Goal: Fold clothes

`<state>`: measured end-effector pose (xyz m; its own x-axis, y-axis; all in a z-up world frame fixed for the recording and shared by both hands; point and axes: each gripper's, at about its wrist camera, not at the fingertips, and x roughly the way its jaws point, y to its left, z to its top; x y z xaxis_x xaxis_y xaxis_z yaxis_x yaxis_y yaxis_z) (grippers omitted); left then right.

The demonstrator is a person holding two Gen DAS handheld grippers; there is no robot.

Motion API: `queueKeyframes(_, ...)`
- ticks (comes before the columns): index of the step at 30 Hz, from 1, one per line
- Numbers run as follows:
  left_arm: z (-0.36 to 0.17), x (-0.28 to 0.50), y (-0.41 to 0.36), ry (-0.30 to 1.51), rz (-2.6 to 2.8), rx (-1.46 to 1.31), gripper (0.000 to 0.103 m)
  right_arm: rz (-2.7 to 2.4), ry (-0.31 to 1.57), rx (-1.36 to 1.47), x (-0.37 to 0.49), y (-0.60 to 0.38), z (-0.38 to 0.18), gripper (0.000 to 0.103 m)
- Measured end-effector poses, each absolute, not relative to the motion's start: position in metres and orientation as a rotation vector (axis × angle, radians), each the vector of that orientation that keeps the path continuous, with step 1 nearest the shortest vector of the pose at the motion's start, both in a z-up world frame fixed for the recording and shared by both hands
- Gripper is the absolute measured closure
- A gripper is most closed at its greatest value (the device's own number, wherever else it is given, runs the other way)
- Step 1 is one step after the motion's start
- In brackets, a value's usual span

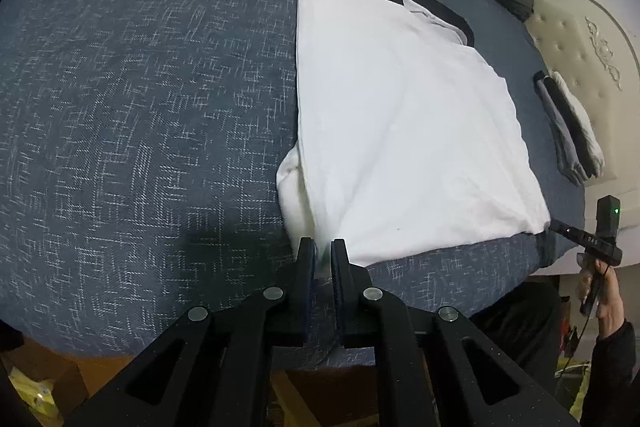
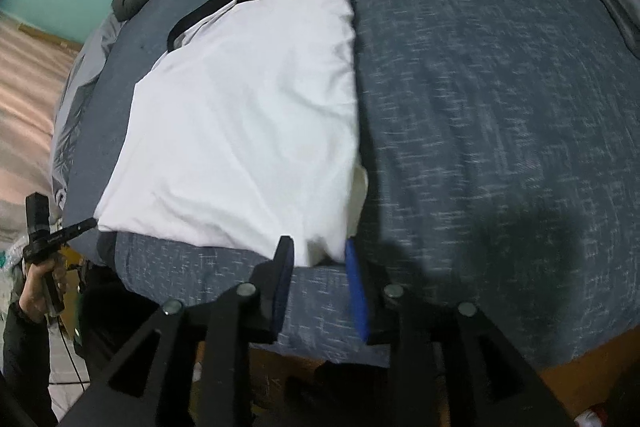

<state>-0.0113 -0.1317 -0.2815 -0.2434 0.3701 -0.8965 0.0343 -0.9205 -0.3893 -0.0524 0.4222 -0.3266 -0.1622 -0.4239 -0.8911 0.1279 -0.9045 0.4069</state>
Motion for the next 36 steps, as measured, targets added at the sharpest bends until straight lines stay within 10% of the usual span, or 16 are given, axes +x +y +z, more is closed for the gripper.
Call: queueKeyframes(36,-0.272,-0.187,-0.130,-0.568,2.432,-1.525,0.076,-2.342,-0.434,1.476,-0.202,0.419,-0.292,0.059)
